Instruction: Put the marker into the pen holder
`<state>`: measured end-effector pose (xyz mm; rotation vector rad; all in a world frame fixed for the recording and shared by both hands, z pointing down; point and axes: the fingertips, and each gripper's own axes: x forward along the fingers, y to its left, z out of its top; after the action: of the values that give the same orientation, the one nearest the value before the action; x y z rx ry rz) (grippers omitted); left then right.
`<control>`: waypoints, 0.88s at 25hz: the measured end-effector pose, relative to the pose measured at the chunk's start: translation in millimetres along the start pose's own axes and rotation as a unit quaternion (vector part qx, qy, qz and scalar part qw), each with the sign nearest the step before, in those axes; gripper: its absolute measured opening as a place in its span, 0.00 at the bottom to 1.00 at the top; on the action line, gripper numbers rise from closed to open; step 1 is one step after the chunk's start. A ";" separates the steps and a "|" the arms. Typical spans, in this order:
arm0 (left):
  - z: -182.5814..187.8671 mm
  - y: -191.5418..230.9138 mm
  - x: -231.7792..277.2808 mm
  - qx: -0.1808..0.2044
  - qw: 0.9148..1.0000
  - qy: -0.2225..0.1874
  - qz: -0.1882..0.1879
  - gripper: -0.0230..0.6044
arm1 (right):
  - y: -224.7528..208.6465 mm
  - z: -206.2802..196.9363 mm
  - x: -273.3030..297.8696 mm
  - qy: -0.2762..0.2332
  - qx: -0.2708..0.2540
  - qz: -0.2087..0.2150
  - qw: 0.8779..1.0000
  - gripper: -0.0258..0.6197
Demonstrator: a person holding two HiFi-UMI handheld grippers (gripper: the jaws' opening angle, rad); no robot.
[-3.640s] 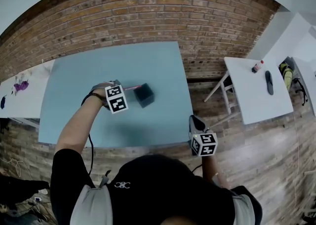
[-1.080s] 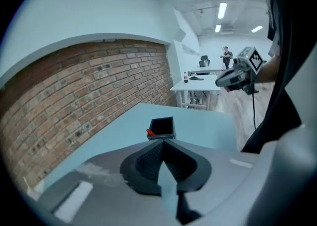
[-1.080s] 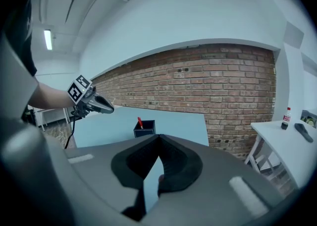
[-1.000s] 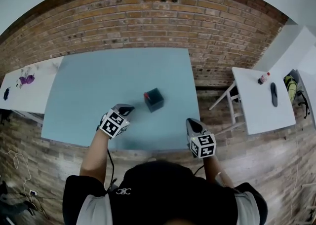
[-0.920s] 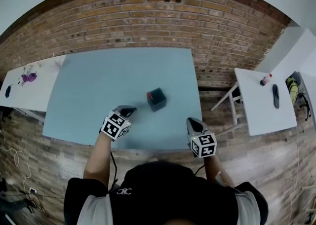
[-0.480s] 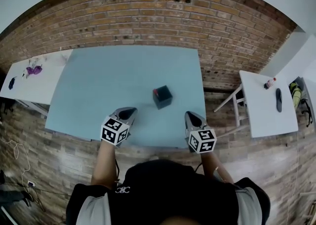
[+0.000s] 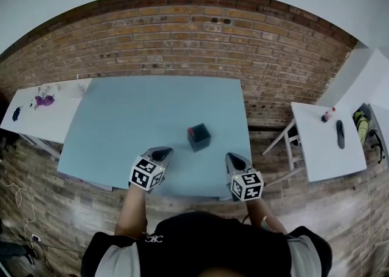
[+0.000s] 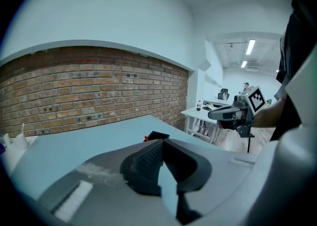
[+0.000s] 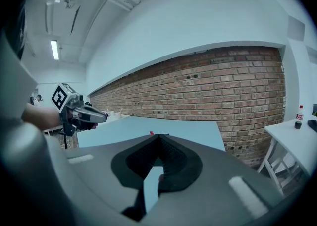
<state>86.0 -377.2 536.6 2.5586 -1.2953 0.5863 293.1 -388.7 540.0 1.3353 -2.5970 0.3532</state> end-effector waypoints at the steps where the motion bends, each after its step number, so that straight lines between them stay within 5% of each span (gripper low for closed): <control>1: 2.8 0.0 0.6 0.000 1.000 -0.001 -0.002 0.04 | -0.6 -2.4 -0.7 0.003 0.001 0.000 1.000 0.04; 22: 14.3 -2.0 30.0 0.038 0.999 0.015 -0.021 0.04 | -23.4 3.8 4.3 0.001 -0.004 -0.011 1.000 0.04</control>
<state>107.2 -402.8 536.9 2.6198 -1.2303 0.6767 309.5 -406.3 540.4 1.3593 -2.5779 0.3404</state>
